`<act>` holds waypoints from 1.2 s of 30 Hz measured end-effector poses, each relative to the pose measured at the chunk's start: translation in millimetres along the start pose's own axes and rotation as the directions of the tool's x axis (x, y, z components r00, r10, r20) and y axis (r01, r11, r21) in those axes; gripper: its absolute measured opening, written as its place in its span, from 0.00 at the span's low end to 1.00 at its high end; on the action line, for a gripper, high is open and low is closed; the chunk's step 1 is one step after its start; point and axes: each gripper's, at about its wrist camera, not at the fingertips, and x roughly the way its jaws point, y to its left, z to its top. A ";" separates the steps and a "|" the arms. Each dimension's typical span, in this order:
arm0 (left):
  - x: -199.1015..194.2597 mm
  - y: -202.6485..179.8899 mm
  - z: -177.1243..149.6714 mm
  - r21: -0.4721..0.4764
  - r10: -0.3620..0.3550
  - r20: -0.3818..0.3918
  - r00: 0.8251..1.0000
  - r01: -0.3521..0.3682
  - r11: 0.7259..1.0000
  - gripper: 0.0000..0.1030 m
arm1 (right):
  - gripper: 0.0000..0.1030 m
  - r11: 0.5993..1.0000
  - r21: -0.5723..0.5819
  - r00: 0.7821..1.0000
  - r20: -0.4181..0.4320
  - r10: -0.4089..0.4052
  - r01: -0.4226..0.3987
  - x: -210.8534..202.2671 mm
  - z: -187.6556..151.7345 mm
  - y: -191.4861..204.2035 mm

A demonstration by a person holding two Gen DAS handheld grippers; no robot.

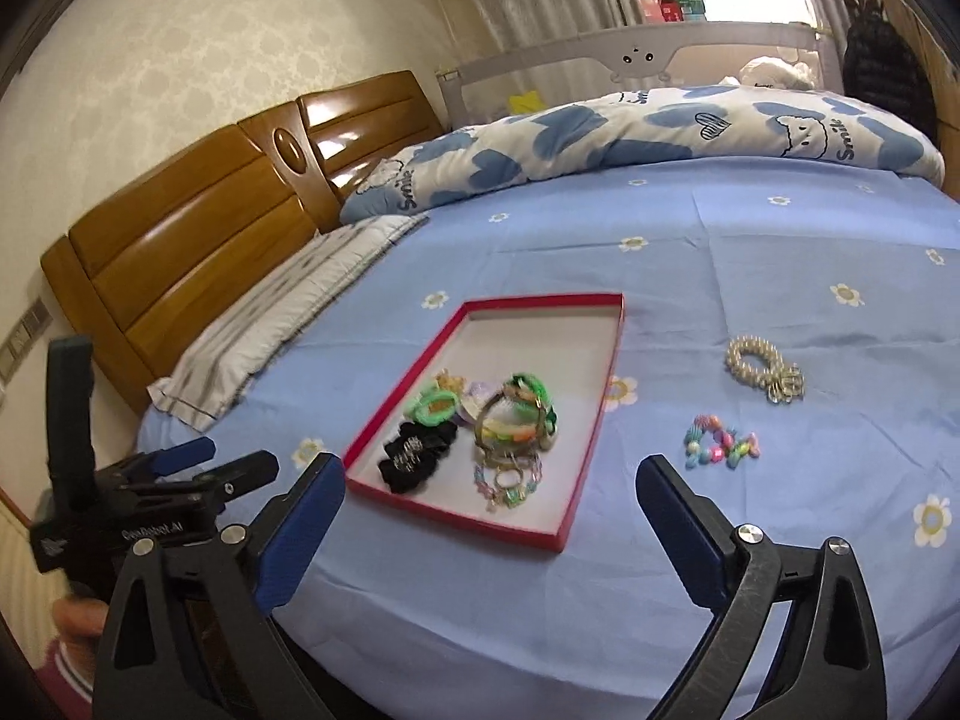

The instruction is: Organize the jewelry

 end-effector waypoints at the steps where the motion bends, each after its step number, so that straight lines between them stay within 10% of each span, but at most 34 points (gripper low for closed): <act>1: 2.5 -1.9 -2.8 0.002 0.007 -0.005 1.000 -0.007 1.000 1.00 | 0.96 1.000 -0.005 1.000 -0.007 -0.007 0.007 4.3 -6.2 0.8; 36: 14.5 -20.6 -43.0 0.072 0.080 0.061 0.995 -0.085 0.994 1.00 | 0.96 0.996 -0.025 0.996 0.002 -0.091 0.091 28.6 -61.1 -5.7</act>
